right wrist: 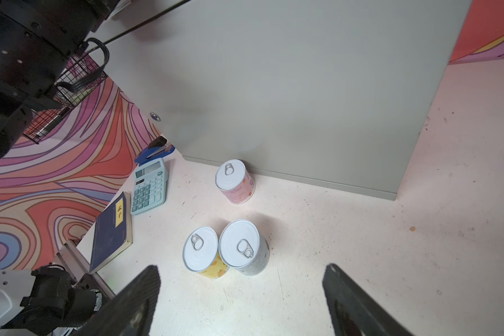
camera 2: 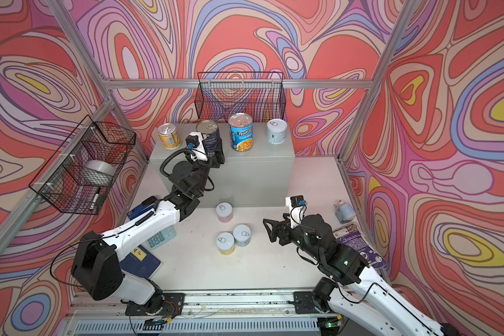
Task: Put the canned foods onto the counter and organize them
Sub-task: 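Open the left gripper and release the tomato can on the cabinet top, then draw the left gripper back from the cabinet while right moves toward the white-lidded cans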
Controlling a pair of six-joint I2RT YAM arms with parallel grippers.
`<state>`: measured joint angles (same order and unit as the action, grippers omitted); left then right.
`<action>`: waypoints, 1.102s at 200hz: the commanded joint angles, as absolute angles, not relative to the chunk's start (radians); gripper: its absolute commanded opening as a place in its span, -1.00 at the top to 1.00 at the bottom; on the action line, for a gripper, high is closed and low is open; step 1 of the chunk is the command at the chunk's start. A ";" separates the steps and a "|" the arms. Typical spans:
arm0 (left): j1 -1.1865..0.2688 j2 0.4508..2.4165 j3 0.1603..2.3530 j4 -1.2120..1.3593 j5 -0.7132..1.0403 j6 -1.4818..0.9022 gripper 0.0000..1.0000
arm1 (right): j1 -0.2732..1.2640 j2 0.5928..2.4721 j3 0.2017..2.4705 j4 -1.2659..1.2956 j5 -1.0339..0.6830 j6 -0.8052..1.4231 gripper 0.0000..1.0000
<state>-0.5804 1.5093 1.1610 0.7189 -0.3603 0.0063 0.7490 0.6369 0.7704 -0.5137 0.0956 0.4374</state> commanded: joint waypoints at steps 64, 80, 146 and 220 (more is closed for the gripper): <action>-0.574 1.455 1.104 0.686 -0.304 0.020 -1.00 | 0.747 0.638 0.758 -0.483 0.073 0.429 -0.81; -0.574 1.434 1.093 0.679 -0.300 0.020 -1.00 | 0.747 0.636 0.758 -0.481 0.067 0.428 -0.81; -0.593 1.317 1.049 0.583 -0.291 0.038 -1.00 | 0.747 0.706 0.768 -0.413 0.010 0.418 -0.81; -0.652 1.166 0.994 0.501 -0.305 0.050 -1.00 | 0.747 0.775 0.779 -0.345 -0.008 0.443 -0.81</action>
